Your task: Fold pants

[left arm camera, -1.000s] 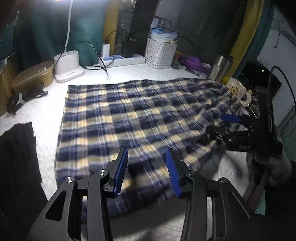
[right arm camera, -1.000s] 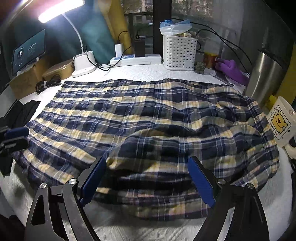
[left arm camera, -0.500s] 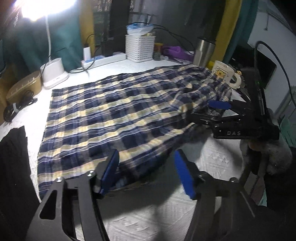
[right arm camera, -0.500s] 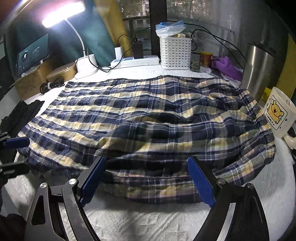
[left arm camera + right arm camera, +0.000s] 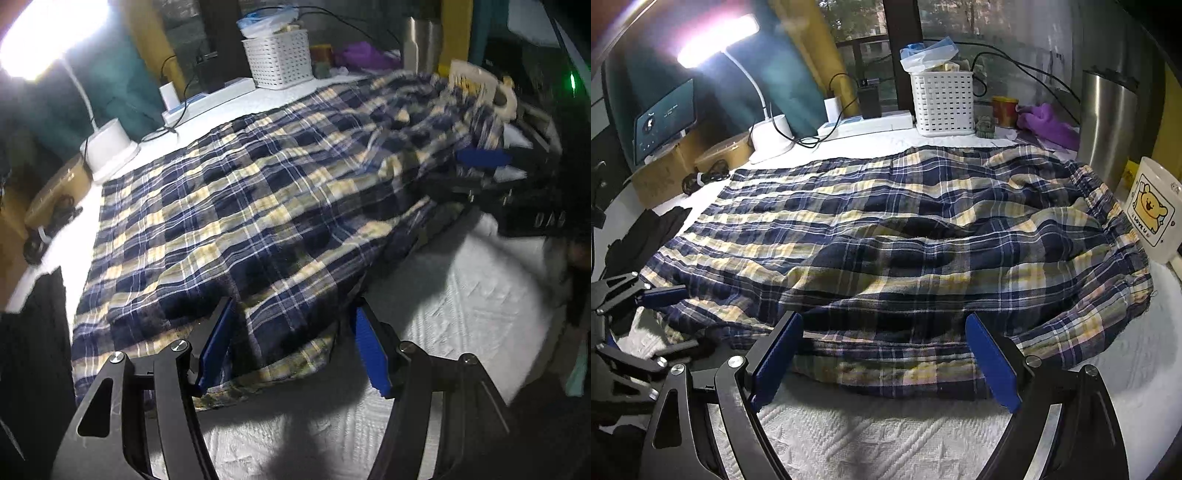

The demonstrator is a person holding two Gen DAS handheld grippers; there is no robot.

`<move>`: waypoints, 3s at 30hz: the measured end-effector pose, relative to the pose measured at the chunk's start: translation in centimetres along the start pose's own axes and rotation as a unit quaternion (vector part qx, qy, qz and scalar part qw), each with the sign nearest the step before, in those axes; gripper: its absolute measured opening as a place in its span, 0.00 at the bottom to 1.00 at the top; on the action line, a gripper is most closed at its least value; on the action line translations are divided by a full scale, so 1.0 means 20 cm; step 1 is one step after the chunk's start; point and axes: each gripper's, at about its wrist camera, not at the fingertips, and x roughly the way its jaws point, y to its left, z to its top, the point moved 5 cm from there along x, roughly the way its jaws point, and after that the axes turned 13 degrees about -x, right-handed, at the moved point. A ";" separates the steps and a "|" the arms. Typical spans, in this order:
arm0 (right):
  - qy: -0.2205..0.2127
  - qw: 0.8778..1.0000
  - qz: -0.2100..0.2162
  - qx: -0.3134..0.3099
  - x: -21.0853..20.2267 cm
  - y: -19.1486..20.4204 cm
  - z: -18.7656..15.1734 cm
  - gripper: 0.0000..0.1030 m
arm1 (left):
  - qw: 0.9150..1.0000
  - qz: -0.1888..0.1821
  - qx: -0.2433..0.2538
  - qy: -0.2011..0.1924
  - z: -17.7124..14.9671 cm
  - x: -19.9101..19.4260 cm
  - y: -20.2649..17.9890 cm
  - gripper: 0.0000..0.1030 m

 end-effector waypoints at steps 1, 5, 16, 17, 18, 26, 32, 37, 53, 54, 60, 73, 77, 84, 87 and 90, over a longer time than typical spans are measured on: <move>0.000 1.000 0.002 0.002 0.00 0.00 0.00 0.88 | 1.000 0.001 0.003 -0.005 0.00 0.00 -0.01 0.61; 0.005 1.000 0.008 0.009 0.01 -0.01 0.00 0.88 | 1.000 -0.009 0.000 -0.010 0.00 0.01 0.00 0.61; 0.015 1.000 -0.012 0.005 0.03 0.00 0.00 0.88 | 0.998 -0.052 0.012 -0.020 0.02 -0.06 -0.02 0.08; 0.015 1.000 -0.015 0.003 0.03 0.00 0.00 0.88 | 0.998 -0.054 0.013 -0.023 0.02 -0.08 -0.03 0.08; 0.015 1.000 -0.018 0.001 0.02 0.00 0.00 0.88 | 0.998 -0.055 0.013 -0.024 0.02 -0.10 -0.03 0.08; 0.004 0.999 -0.031 -0.037 -0.03 0.10 0.05 0.88 | 0.998 -0.064 -0.011 -0.006 -0.07 -0.10 0.00 0.08; 0.011 0.998 -0.012 -0.058 -0.01 0.20 0.06 0.88 | 0.998 -0.059 -0.020 0.004 -0.14 -0.11 0.01 0.09; 0.003 0.998 -0.007 -0.069 -0.03 0.26 0.09 0.88 | 0.997 -0.072 -0.041 0.011 -0.14 -0.17 0.05 0.13; 0.053 0.992 0.011 -0.115 0.13 0.45 0.05 0.88 | 0.978 -0.004 -0.202 -0.054 -0.08 -0.29 0.74 0.38; 0.052 0.992 0.012 -0.114 0.13 0.45 0.05 0.88 | 0.977 -0.005 -0.209 -0.048 -0.08 -0.26 0.76 0.38; 0.047 0.994 0.000 -0.099 0.10 0.39 0.06 0.88 | 0.978 -0.035 -0.202 -0.035 -0.12 -0.22 0.73 0.11; 0.057 0.994 0.002 -0.088 0.16 0.34 0.07 0.88 | 0.975 -0.001 -0.220 -0.022 -0.19 -0.21 0.86 0.01; 0.050 0.996 0.006 -0.076 0.14 0.31 0.09 0.88 | 0.972 -0.028 -0.229 -0.034 -0.12 -0.28 0.89 0.02; 0.036 0.997 -0.007 -0.061 0.10 0.22 0.14 0.88 | 0.972 -0.016 -0.228 -0.052 0.04 -0.20 0.95 0.48; 0.037 0.998 -0.012 -0.053 0.10 0.17 0.14 0.88 | 0.974 -0.029 -0.219 -0.039 0.08 -0.13 0.93 0.48; 0.039 0.998 -0.019 -0.043 0.11 0.12 0.14 0.88 | 0.980 -0.015 -0.195 -0.027 0.09 -0.06 0.91 0.33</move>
